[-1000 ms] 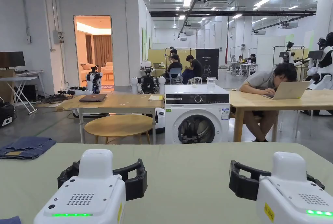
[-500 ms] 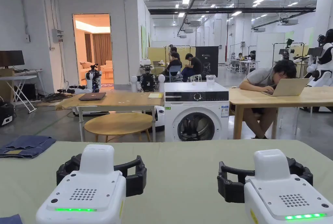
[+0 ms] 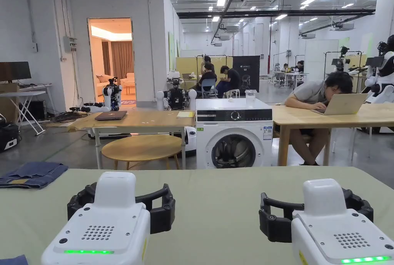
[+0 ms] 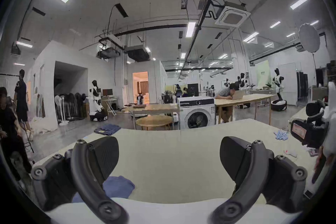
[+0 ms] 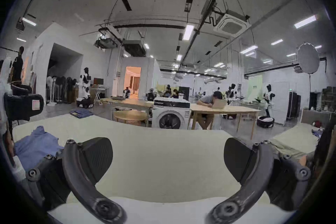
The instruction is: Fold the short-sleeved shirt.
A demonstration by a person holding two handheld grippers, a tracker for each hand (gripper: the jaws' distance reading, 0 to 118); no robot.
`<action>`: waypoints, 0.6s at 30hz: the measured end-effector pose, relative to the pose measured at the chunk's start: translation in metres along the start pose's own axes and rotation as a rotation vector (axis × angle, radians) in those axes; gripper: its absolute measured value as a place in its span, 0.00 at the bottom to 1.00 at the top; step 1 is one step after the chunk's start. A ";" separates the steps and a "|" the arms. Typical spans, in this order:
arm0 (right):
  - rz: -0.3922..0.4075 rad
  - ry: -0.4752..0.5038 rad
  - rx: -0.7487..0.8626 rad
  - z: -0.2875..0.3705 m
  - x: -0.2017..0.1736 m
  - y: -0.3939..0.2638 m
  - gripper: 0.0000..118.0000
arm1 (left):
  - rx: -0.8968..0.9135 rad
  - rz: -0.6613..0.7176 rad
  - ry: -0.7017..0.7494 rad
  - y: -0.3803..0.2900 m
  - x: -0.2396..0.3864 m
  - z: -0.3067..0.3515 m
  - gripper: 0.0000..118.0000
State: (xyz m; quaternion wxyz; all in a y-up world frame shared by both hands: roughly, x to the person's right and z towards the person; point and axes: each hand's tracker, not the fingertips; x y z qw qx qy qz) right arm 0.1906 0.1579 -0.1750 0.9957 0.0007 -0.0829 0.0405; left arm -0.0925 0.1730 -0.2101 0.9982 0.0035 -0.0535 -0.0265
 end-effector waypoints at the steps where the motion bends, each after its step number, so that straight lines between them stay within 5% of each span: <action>1: -0.006 -0.002 0.000 0.000 0.000 0.000 1.00 | 0.000 -0.002 0.006 0.000 0.000 0.000 0.94; 12: -0.009 0.010 -0.017 -0.001 -0.002 -0.001 1.00 | -0.015 -0.032 0.002 -0.002 0.000 -0.001 0.94; 18: -0.006 0.009 -0.019 -0.002 -0.003 -0.001 1.00 | -0.022 -0.027 0.002 -0.003 -0.001 -0.002 0.83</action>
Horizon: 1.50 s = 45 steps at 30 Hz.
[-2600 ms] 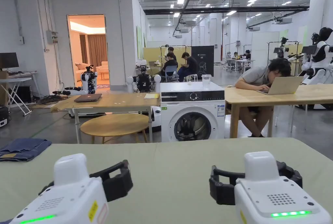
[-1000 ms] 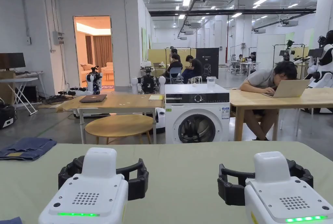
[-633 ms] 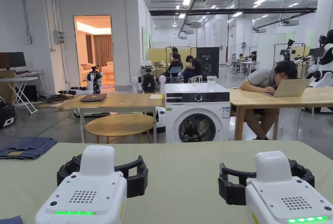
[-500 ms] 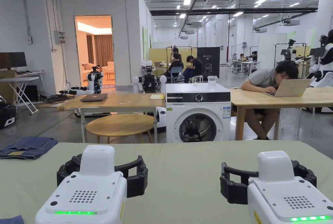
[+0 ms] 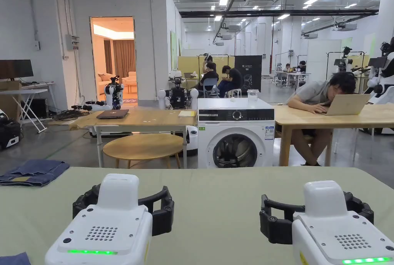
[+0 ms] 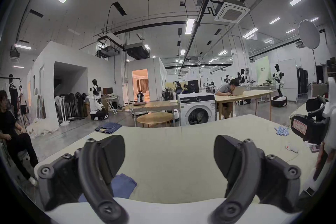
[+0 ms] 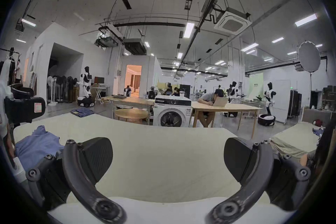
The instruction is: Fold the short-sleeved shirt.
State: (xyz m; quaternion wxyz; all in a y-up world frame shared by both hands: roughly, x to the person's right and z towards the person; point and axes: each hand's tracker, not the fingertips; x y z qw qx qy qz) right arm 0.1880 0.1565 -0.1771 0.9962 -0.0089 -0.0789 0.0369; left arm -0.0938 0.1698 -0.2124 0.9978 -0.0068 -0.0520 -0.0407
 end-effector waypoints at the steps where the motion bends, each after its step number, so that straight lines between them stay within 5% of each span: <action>1: -0.002 -0.001 0.000 0.000 0.000 0.000 1.00 | -0.003 0.002 -0.001 0.000 0.000 0.000 0.75; 3: -0.009 -0.006 -0.012 0.000 0.001 0.001 0.98 | -0.006 0.004 -0.001 0.000 0.000 0.000 0.60; 4: -0.012 0.000 -0.024 0.000 0.001 0.001 0.82 | -0.008 0.003 0.004 -0.001 0.000 0.000 0.45; 6: -0.015 0.010 -0.023 0.001 0.002 0.001 0.22 | -0.017 0.003 -0.001 -0.001 -0.001 -0.001 0.20; 7: -0.014 0.001 -0.019 0.001 0.000 0.001 0.02 | -0.020 0.008 -0.006 -0.002 -0.001 -0.001 0.12; 10: -0.027 -0.030 -0.014 -0.001 0.003 -0.002 0.00 | -0.030 0.005 -0.015 -0.003 0.000 -0.002 0.00; 25: -0.036 0.024 -0.057 0.002 -0.013 -0.009 0.00 | -0.060 0.010 -0.014 -0.013 -0.014 0.003 0.00; 39: -0.059 0.414 -0.050 -0.010 -0.171 -0.004 0.00 | -0.142 0.058 0.449 -0.039 -0.182 0.070 0.00; 45: -0.041 0.465 -0.059 -0.020 -0.203 -0.012 0.00 | -0.196 0.076 0.552 -0.054 -0.230 0.088 0.00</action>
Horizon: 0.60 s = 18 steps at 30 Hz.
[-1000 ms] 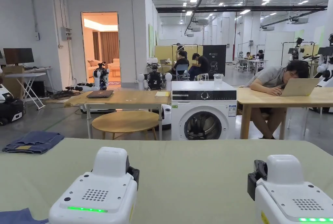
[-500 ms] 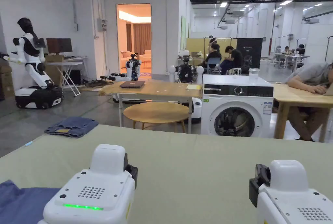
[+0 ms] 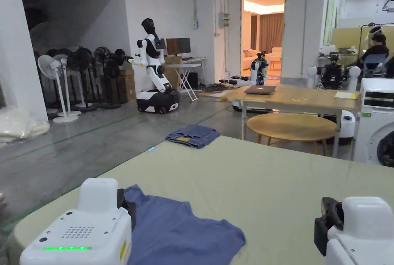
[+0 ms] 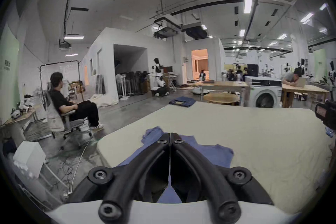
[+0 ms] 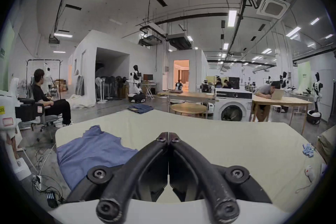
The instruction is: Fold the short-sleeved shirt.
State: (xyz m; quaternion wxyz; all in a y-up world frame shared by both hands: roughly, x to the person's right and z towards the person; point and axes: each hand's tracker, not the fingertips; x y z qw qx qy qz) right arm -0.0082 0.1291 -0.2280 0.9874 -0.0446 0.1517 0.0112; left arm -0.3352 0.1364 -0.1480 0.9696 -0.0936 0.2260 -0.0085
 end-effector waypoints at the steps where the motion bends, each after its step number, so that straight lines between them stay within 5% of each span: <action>1: -0.003 0.005 -0.006 -0.004 -0.002 -0.002 0.00 | -0.007 0.005 0.009 -0.001 -0.005 -0.003 0.00; 12: -0.023 0.045 -0.085 -0.057 -0.012 -0.027 0.00 | -0.100 -0.032 0.031 -0.025 -0.012 -0.061 0.00; 18: -0.012 0.033 -0.151 -0.075 -0.006 -0.055 0.00 | -0.286 -0.011 -0.087 -0.062 0.010 -0.137 0.00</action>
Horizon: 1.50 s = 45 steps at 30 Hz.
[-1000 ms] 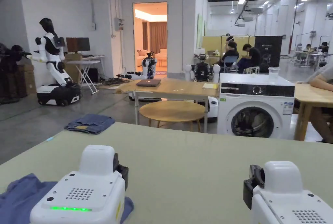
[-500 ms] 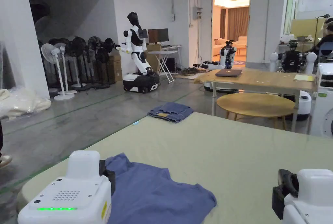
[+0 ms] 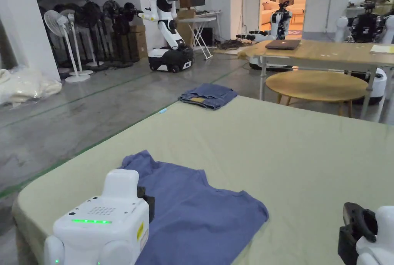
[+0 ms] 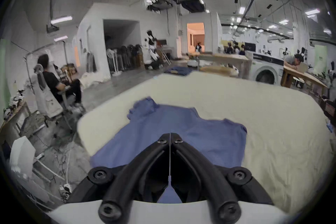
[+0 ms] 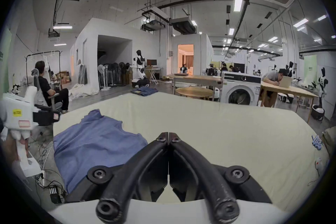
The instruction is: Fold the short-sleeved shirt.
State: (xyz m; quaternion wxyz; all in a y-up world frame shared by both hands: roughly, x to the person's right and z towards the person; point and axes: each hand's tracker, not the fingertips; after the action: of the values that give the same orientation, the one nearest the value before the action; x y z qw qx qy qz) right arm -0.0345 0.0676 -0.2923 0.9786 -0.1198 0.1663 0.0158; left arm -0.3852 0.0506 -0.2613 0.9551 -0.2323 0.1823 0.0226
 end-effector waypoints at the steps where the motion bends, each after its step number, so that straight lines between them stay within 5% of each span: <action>1: -0.005 -0.004 -0.017 -0.003 0.003 -0.006 0.00 | -0.044 0.002 -0.028 -0.004 0.005 -0.018 0.00; 6: -0.011 -0.019 -0.082 -0.012 0.011 -0.029 0.00 | -0.233 -0.021 -0.131 -0.021 0.023 -0.097 0.00; 9: -0.013 -0.024 -0.111 -0.015 0.017 -0.040 0.00 | -0.340 -0.081 -0.141 -0.027 0.029 -0.131 0.09; 11: -0.014 -0.029 -0.134 -0.017 0.020 -0.046 0.00 | -0.403 -0.077 -0.142 -0.033 0.028 -0.148 0.35; 13: -0.023 -0.033 -0.154 -0.016 0.023 -0.051 0.00 | -0.469 -0.078 -0.133 -0.039 0.027 -0.164 0.87; 14: -0.029 -0.032 -0.161 -0.015 0.025 -0.053 0.00 | -0.501 -0.079 -0.124 -0.046 0.021 -0.176 0.90; 18: -0.027 -0.044 -0.183 -0.008 0.028 -0.059 0.00 | -0.531 -0.073 -0.140 -0.052 0.022 -0.176 0.90; 20: -0.029 -0.047 -0.191 -0.004 0.030 -0.060 0.00 | -0.533 -0.095 -0.135 -0.047 0.026 -0.173 0.79; 21: -0.032 -0.052 -0.192 -0.001 0.031 -0.060 0.00 | -0.524 -0.113 -0.140 -0.045 0.028 -0.169 0.63; 23: -0.042 -0.059 -0.191 0.005 0.036 -0.060 0.00 | -0.467 -0.162 -0.115 -0.038 0.034 -0.168 0.10; 24: -0.046 -0.062 -0.190 0.010 0.039 -0.060 0.00 | -0.473 -0.173 -0.115 -0.036 0.038 -0.168 0.04; 36: -0.114 -0.196 -0.155 0.080 0.106 -0.060 0.00 | -0.321 -0.138 -0.206 0.023 0.074 -0.084 0.04; 45: -0.165 -0.331 -0.107 0.140 0.153 -0.059 0.00 | -0.157 -0.249 -0.529 0.078 0.225 -0.005 0.04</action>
State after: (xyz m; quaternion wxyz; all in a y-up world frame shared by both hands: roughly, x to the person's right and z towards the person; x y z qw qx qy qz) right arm 0.1590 0.0421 -0.2009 0.9828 -0.1808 -0.0082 -0.0360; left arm -0.1869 0.1080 -0.3803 0.9440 -0.3121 -0.1051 -0.0211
